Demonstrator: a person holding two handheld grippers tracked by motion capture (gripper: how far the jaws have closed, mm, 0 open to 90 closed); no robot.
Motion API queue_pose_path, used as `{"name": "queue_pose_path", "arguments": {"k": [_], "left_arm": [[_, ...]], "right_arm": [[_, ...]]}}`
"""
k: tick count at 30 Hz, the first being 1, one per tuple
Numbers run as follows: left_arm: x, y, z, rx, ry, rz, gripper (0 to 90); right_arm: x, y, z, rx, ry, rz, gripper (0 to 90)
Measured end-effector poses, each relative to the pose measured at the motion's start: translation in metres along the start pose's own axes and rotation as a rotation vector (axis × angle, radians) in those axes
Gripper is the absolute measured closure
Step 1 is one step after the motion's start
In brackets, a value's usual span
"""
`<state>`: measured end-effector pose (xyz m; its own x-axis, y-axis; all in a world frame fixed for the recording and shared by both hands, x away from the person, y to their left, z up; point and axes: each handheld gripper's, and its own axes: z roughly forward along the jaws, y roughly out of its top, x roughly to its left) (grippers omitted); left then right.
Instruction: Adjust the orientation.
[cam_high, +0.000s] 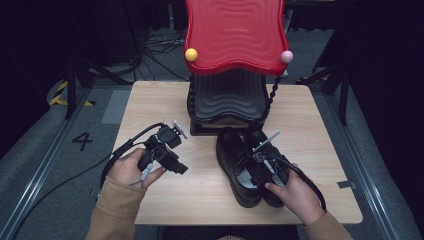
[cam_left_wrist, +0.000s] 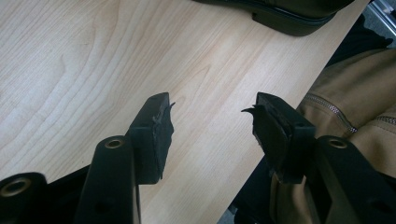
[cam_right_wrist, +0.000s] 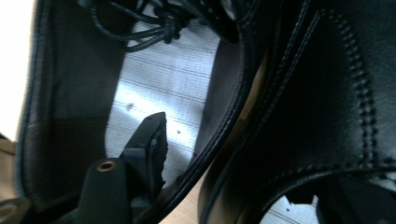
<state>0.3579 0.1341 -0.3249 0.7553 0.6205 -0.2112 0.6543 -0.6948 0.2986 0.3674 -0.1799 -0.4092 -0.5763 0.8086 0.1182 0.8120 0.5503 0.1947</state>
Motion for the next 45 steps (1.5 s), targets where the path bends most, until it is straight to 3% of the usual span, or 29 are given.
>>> {"name": "queue_pose_path", "arguments": {"k": [3,6,10,12,14,19,24,30,36,39,40,41,42,43,44,45], "left_arm": [[0.001,0.0,0.001,0.005,0.0,0.001,47.5],[0.0,0.001,0.002,0.005,-0.002,0.007,47.5],[0.0,0.002,0.003,0.002,-0.003,0.005,47.5],[0.001,0.003,0.004,0.007,-0.007,0.008,47.5],[0.001,0.004,0.004,0.01,-0.007,0.009,47.5],[0.002,0.004,0.004,0.006,-0.006,0.006,47.3],[0.001,0.004,0.004,0.008,-0.006,0.009,47.3],[0.0,0.004,0.005,0.009,-0.004,0.009,47.0],[0.001,0.003,0.004,0.005,-0.005,0.006,46.8],[0.0,0.003,0.004,0.002,-0.002,0.011,46.6],[0.0,0.003,0.003,0.001,-0.002,0.011,46.5],[0.0,0.003,0.003,0.0,-0.001,0.011,46.5],[0.0,0.003,0.003,0.0,-0.001,0.011,46.5],[0.0,0.003,0.003,0.0,-0.001,0.012,46.5],[0.0,0.003,0.003,0.0,0.0,0.011,46.5],[0.0,0.003,0.004,0.001,-0.001,0.012,46.4]], "right_arm": [[-0.001,0.0,0.002,-0.001,-0.003,0.009,46.3],[0.004,0.0,0.008,0.017,-0.058,-0.014,49.1],[0.002,0.0,0.007,0.017,-0.052,-0.01,49.0],[0.004,-0.007,0.009,-0.05,-0.063,0.009,47.8],[0.009,-0.013,0.015,-0.117,-0.104,-0.004,41.6],[0.012,-0.008,0.015,-0.077,-0.127,0.037,40.6],[0.012,-0.004,0.017,-0.038,-0.129,0.042,34.3],[0.011,-0.001,0.018,0.015,-0.137,0.015,27.3],[0.013,0.001,0.02,0.06,-0.207,-0.036,17.4],[0.013,0.002,0.021,0.066,-0.205,-0.038,18.4],[0.012,0.001,0.021,0.069,-0.188,0.0,21.2],[0.009,0.0,0.021,0.087,-0.177,0.066,18.3],[0.009,0.0,0.021,0.087,-0.177,0.066,18.3],[0.005,-0.001,0.022,0.094,-0.165,0.123,11.1],[-0.002,0.0,0.024,0.117,-0.104,0.182,11.4],[-0.003,0.001,0.024,0.123,-0.097,0.18,12.4]]}}
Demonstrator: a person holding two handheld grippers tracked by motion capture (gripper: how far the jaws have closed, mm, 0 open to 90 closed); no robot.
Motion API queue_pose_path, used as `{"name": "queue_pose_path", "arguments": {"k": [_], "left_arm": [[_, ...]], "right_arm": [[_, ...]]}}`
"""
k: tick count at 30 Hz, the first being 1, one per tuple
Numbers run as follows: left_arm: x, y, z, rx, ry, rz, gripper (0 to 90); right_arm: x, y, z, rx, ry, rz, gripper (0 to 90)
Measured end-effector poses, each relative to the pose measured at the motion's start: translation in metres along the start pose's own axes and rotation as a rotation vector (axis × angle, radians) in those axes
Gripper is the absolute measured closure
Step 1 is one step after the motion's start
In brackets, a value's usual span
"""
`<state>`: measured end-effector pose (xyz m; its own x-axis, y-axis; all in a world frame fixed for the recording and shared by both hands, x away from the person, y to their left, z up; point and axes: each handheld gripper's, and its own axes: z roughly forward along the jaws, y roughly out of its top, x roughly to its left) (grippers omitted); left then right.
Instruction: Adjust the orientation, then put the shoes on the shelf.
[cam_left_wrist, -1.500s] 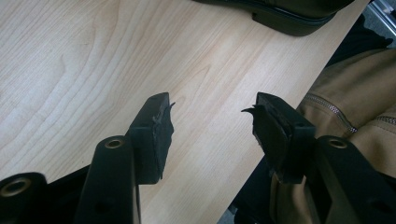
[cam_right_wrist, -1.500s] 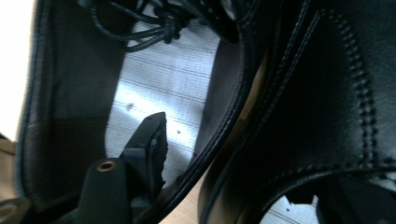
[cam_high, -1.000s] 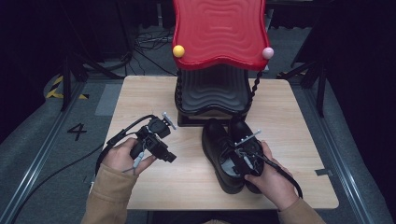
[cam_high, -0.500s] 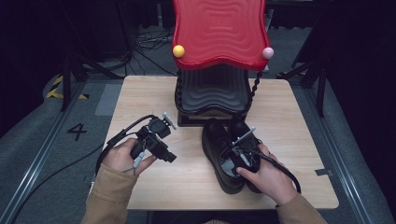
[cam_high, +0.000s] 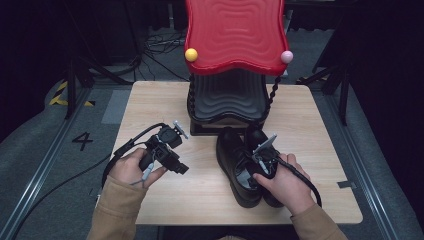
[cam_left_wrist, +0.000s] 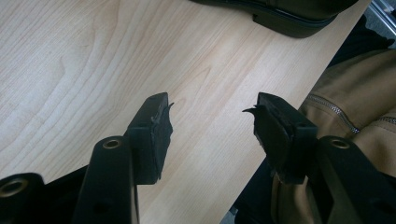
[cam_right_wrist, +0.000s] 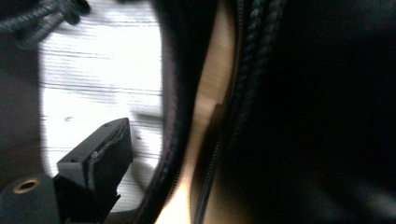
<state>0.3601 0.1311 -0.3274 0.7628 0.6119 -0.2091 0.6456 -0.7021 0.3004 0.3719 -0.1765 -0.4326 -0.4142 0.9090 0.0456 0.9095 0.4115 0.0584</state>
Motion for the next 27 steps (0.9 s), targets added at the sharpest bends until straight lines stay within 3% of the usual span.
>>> {"name": "queue_pose_path", "arguments": {"k": [4,9,10,12,15,20,23,24,27], "left_arm": [[0.001,0.001,0.002,0.008,-0.001,-0.003,46.5],[0.0,0.001,0.002,0.005,-0.001,0.0,46.5],[0.0,0.001,0.002,0.006,-0.001,0.001,46.5],[0.0,0.001,0.002,0.009,-0.003,0.0,46.5],[0.001,0.002,0.003,0.014,-0.005,-0.001,46.5],[0.001,0.004,0.003,0.01,-0.006,0.0,46.5],[0.001,0.005,0.003,0.013,-0.008,0.012,46.5],[0.001,0.006,0.004,0.011,-0.008,0.011,46.5],[0.0,0.006,0.004,0.015,-0.008,0.009,46.5]], "right_arm": [[0.001,0.001,-0.002,0.01,-0.011,-0.033,17.9],[0.001,0.0,-0.003,0.003,-0.012,-0.04,21.4],[0.001,-0.002,-0.003,-0.017,-0.017,-0.018,26.2],[0.003,-0.003,-0.006,-0.023,-0.015,-0.025,32.3],[0.01,-0.006,-0.011,-0.09,-0.037,-0.017,58.0],[0.015,-0.007,-0.011,-0.106,-0.064,-0.036,62.0],[0.013,-0.01,-0.013,-0.127,-0.048,-0.008,69.8],[0.01,-0.012,-0.02,-0.154,-0.027,0.011,78.9],[0.007,-0.012,-0.02,-0.147,-0.007,0.021,80.2]]}}
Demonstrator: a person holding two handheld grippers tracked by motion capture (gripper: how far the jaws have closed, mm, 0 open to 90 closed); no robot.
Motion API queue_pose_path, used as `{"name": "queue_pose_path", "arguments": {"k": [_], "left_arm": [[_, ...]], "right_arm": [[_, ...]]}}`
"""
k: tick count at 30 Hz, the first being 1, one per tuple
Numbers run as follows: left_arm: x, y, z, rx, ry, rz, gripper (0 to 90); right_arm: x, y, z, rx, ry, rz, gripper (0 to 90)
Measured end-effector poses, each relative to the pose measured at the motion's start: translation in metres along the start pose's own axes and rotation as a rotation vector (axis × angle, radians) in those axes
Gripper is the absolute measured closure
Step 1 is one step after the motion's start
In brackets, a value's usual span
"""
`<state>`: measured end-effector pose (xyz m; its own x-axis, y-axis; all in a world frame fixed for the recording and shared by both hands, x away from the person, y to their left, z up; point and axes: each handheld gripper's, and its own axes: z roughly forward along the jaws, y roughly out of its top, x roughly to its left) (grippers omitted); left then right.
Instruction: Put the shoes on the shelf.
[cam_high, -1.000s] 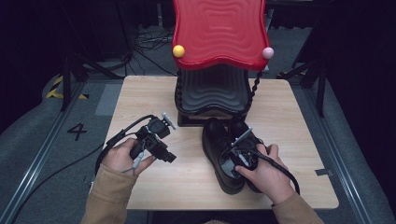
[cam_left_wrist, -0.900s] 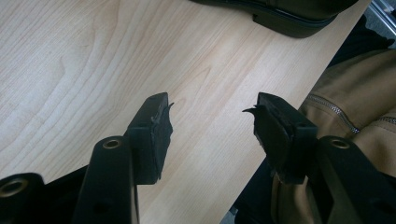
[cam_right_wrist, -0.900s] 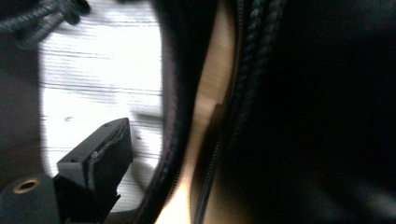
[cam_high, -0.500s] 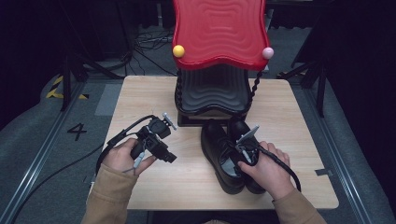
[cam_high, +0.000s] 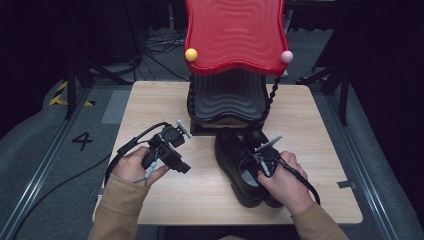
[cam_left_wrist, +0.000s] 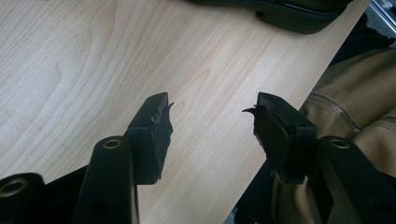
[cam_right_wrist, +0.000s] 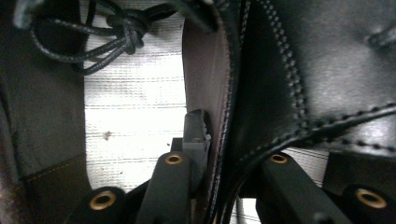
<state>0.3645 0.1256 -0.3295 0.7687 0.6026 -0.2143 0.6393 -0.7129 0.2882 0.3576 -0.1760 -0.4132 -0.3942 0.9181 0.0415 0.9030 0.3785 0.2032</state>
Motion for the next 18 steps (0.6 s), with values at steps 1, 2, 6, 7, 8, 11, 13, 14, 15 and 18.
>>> {"name": "queue_pose_path", "arguments": {"k": [1,2,6,7,8,11,13,14,15,18], "left_arm": [[0.0,0.0,0.0,-0.004,0.002,0.002,46.5],[0.001,-0.001,-0.001,-0.004,0.0,0.003,46.5],[0.003,-0.002,-0.003,-0.013,0.001,-0.008,46.5],[0.004,-0.003,-0.003,-0.013,0.001,-0.009,46.5],[0.004,-0.003,-0.003,-0.014,0.002,-0.012,46.5],[0.004,-0.005,-0.004,-0.017,0.003,-0.015,46.5],[0.004,-0.006,-0.005,-0.018,0.004,-0.019,46.5],[0.004,-0.006,-0.005,-0.018,0.004,-0.019,46.5],[0.004,-0.008,-0.007,-0.025,0.005,-0.024,46.5],[0.005,-0.01,-0.008,-0.025,0.007,-0.028,46.5]], "right_arm": [[-0.002,0.001,0.0,0.005,0.012,0.009,80.6],[-0.004,0.001,0.0,0.005,0.022,0.012,80.8],[-0.009,0.001,-0.005,0.007,0.056,0.01,81.3],[-0.01,0.0,-0.008,-0.001,0.066,0.009,81.6],[-0.01,0.0,-0.01,-0.002,0.068,0.005,81.7],[-0.008,-0.003,-0.018,-0.003,0.046,-0.016,81.8],[-0.007,-0.004,-0.021,-0.012,0.045,-0.018,81.9],[-0.007,-0.005,-0.025,-0.016,0.048,-0.021,82.0],[-0.007,-0.005,-0.025,-0.016,0.048,-0.021,82.0],[-0.006,-0.009,-0.04,-0.021,0.084,-0.037,82.1]]}}
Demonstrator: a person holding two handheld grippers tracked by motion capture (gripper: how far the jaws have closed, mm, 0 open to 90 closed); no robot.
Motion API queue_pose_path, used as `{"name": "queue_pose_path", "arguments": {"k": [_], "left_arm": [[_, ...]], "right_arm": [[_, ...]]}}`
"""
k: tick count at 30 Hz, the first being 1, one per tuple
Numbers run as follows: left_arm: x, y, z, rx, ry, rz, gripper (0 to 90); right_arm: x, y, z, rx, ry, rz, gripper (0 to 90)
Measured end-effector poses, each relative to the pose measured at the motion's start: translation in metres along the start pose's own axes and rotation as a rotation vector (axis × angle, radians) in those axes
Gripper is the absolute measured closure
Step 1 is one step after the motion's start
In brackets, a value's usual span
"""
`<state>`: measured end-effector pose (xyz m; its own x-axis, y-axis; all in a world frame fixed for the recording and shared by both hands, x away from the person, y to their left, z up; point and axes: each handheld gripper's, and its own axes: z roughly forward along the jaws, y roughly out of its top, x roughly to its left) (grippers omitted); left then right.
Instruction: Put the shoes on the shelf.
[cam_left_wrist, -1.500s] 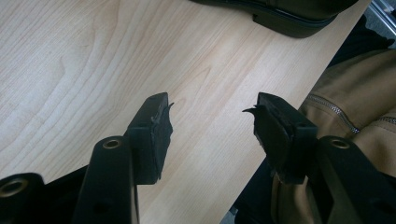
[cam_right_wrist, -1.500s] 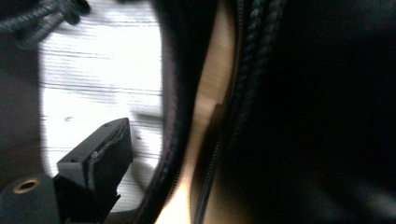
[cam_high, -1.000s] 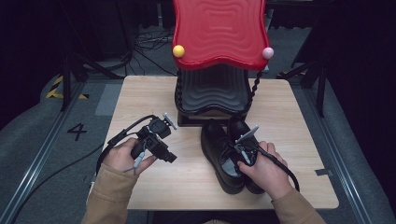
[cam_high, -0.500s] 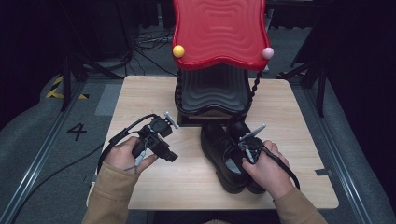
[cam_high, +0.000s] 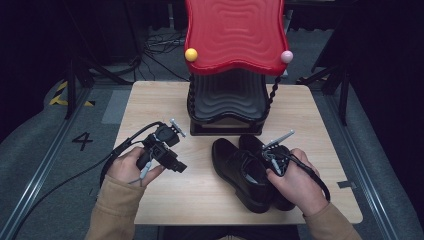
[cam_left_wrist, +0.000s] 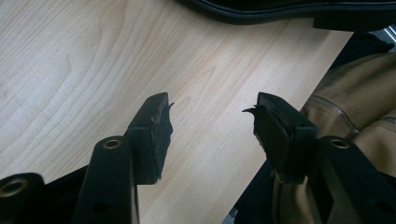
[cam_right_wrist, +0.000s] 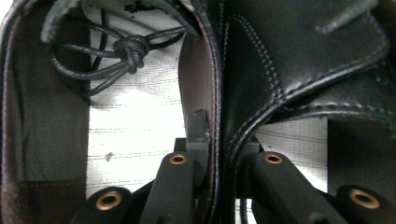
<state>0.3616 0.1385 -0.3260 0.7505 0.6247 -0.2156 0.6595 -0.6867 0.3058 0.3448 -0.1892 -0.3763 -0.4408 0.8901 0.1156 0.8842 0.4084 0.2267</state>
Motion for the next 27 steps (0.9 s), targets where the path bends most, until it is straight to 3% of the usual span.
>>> {"name": "queue_pose_path", "arguments": {"k": [14,27], "left_arm": [[0.002,-0.003,-0.003,-0.009,0.004,-0.009,46.6],[0.004,-0.005,-0.005,-0.016,0.004,-0.018,46.7]], "right_arm": [[0.006,-0.004,-0.036,-0.019,0.008,-0.041,82.5],[0.007,-0.001,-0.09,-0.04,-0.002,-0.062,82.5]]}}
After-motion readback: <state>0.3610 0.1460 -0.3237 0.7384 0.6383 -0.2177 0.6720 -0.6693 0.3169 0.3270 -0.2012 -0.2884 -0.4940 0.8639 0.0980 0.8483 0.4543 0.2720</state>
